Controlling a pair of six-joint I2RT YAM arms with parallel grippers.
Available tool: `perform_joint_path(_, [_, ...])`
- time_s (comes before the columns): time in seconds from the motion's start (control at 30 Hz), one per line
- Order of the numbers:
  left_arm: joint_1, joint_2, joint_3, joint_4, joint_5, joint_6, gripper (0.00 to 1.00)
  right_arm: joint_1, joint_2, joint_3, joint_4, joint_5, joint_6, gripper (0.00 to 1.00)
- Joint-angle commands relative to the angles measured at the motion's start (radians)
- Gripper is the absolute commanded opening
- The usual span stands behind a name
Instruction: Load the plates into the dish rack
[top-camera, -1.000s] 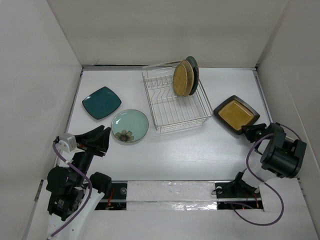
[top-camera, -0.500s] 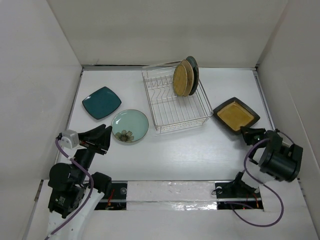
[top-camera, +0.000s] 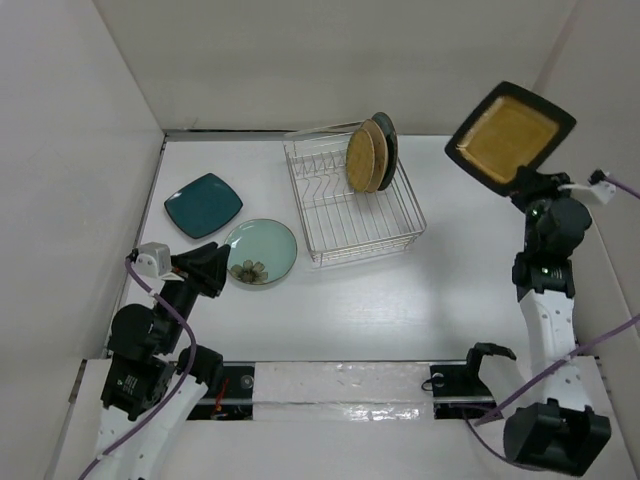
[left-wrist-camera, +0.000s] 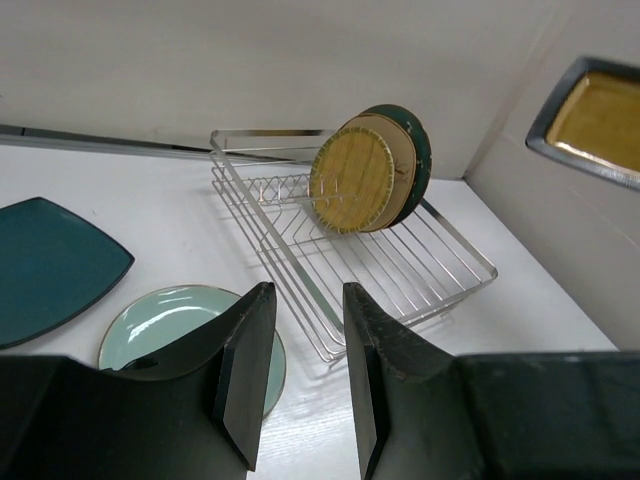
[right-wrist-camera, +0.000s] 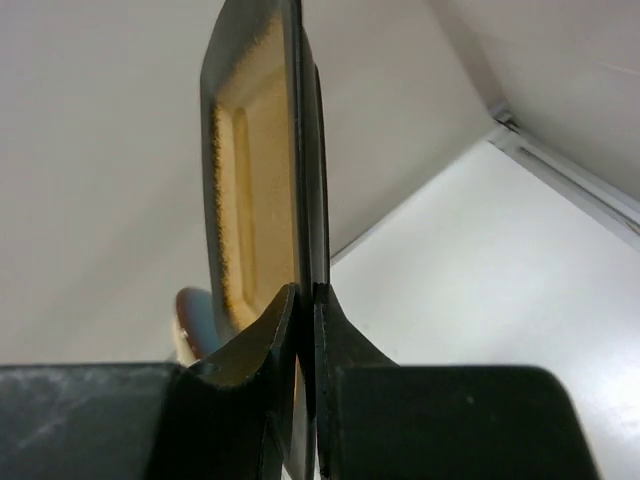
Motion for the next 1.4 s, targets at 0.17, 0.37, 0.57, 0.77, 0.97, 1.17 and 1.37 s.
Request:
perform_joint_path(0.17, [-0.008, 0.084, 0.017, 0.045, -0.018, 0.016, 0.3, 0.56, 0.402, 0.712, -0.214, 0.223, -0.382, 0.0])
perform_joint_path(0.37, [-0.008, 0.09, 0.022, 0.046, -0.038, 0.022, 0.3, 0.719, 0.728, 1.15, -0.487, 0.306, -0.497, 0.0])
perform_joint_path(0.57, [-0.008, 0.095, 0.017, 0.049, -0.029, 0.022, 0.3, 0.802, 1.032, 1.528, -0.65, 0.479, -0.558, 0.0])
perform_joint_path(0.77, [-0.008, 0.076, 0.01, 0.048, -0.034, 0.018, 0.3, 0.821, 1.214, 1.715, -0.739, 0.561, -0.578, 0.0])
perform_joint_path(0.97, [-0.008, 0.079, 0.008, 0.04, -0.043, 0.013, 0.3, 0.83, 1.313, 1.804, -0.79, 0.568, -0.581, 0.0])
perform_joint_path(1.17, [-0.008, 0.068, 0.008, 0.04, -0.047, 0.011, 0.3, 0.839, 1.311, 1.717, -0.77, 0.574, -0.58, 0.0])
perform_joint_path(1.37, [-0.008, 0.064, 0.008, 0.04, -0.047, 0.01, 0.3, 0.861, 1.334, 1.681, -0.76, 0.551, -0.595, 0.0])
